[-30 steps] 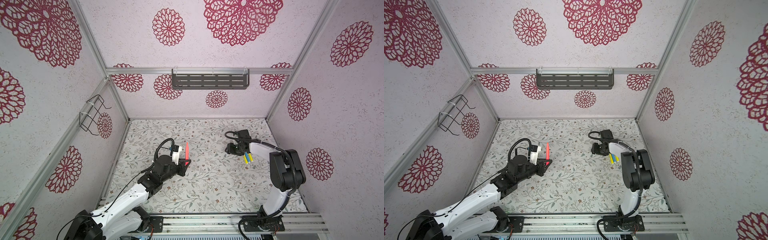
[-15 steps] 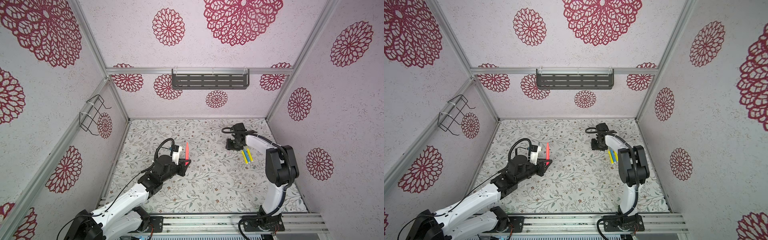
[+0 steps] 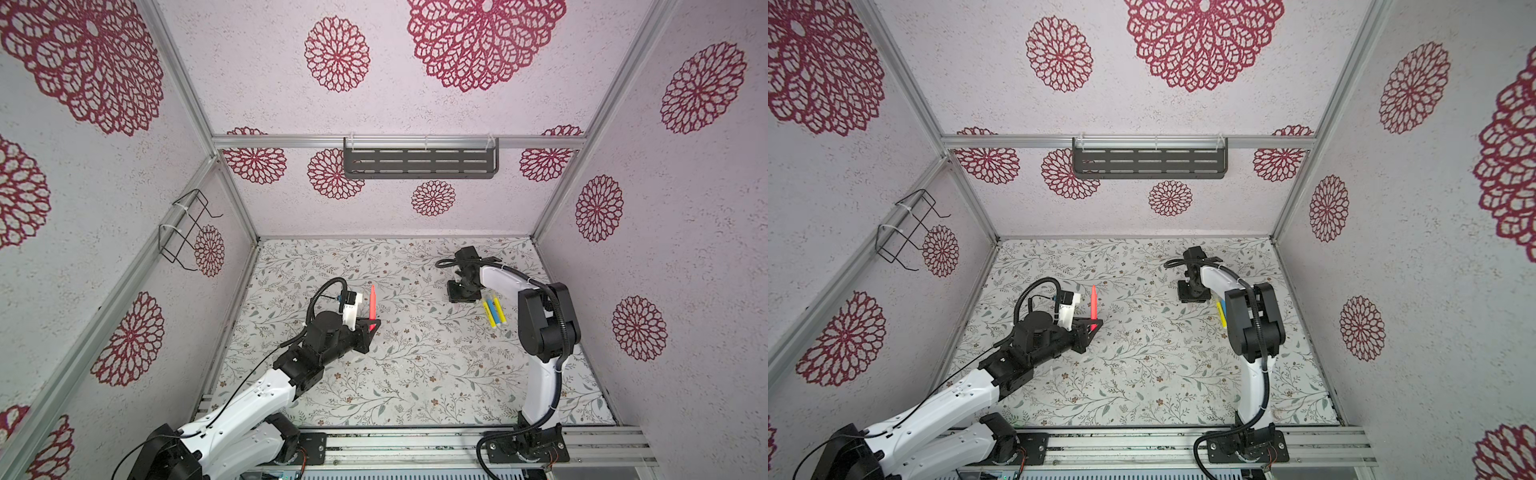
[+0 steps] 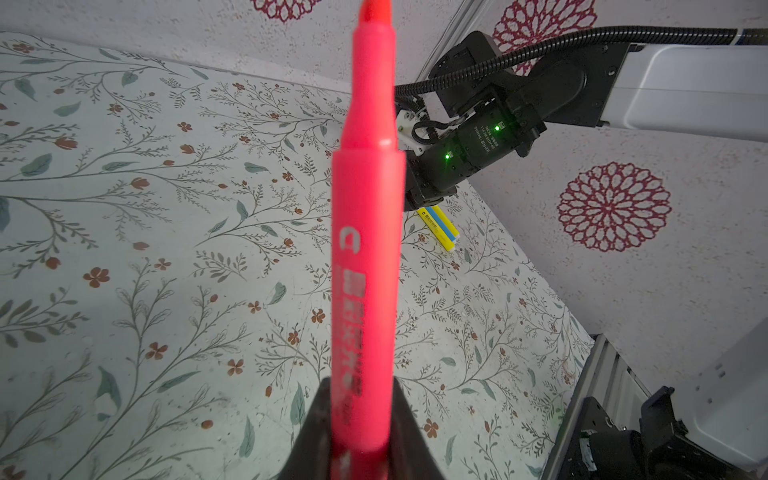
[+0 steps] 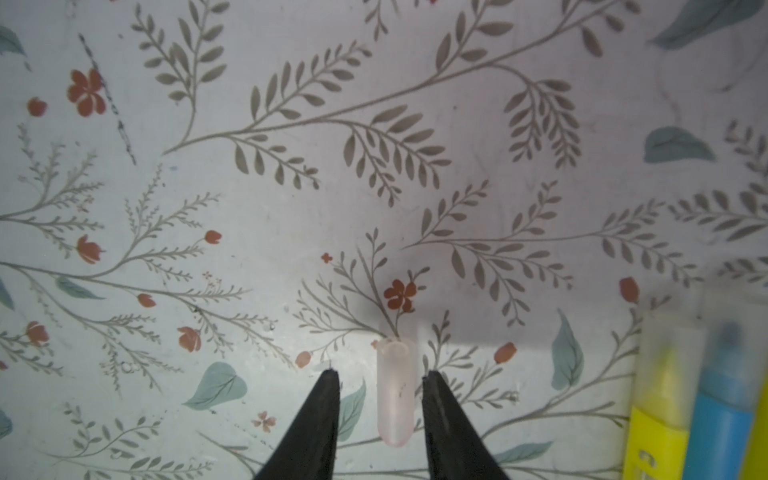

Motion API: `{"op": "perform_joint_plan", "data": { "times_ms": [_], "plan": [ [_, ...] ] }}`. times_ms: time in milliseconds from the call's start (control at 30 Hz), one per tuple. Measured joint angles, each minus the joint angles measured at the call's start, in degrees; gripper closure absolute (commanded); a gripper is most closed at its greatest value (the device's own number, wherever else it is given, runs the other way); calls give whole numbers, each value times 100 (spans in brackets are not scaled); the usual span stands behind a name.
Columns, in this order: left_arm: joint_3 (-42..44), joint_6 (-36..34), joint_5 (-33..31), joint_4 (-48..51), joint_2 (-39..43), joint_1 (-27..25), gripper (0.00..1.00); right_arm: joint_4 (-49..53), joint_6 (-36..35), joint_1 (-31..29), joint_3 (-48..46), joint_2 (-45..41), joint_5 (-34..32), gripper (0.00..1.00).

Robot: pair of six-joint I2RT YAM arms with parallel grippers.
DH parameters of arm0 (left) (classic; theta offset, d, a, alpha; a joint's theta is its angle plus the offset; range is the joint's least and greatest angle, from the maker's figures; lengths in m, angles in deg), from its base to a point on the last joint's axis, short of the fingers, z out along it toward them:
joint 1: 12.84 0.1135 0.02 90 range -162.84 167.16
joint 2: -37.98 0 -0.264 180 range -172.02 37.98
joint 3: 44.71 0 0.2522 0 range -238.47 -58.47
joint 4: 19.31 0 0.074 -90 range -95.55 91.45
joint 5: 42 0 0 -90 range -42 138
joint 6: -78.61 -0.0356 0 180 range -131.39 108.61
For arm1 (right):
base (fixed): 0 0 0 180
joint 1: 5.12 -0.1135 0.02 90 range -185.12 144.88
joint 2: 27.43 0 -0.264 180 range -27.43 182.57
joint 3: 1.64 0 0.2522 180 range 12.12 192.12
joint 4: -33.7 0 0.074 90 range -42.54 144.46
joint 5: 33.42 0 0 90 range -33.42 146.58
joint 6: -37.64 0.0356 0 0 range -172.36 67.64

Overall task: Insert the pens into the pen caps
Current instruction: 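Center the right gripper on the upright clear pink cap and close it, then lift the clear pink cap with the right gripper and turn it open end down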

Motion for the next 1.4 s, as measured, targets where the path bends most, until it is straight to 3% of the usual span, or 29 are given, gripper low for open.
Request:
{"op": "perform_joint_plan", "data": {
  "times_ms": [867,1100,1400],
  "plan": [
    [76,-2,-111,166,240,0,100,544,-313,-133,455,457,-328,73],
    [76,-4,-114,168,245,0,100,586,-409,-223,496,476,-442,92],
    [76,-22,-50,254,365,0,100,564,-396,-313,470,313,-61,95]
  ]
}}
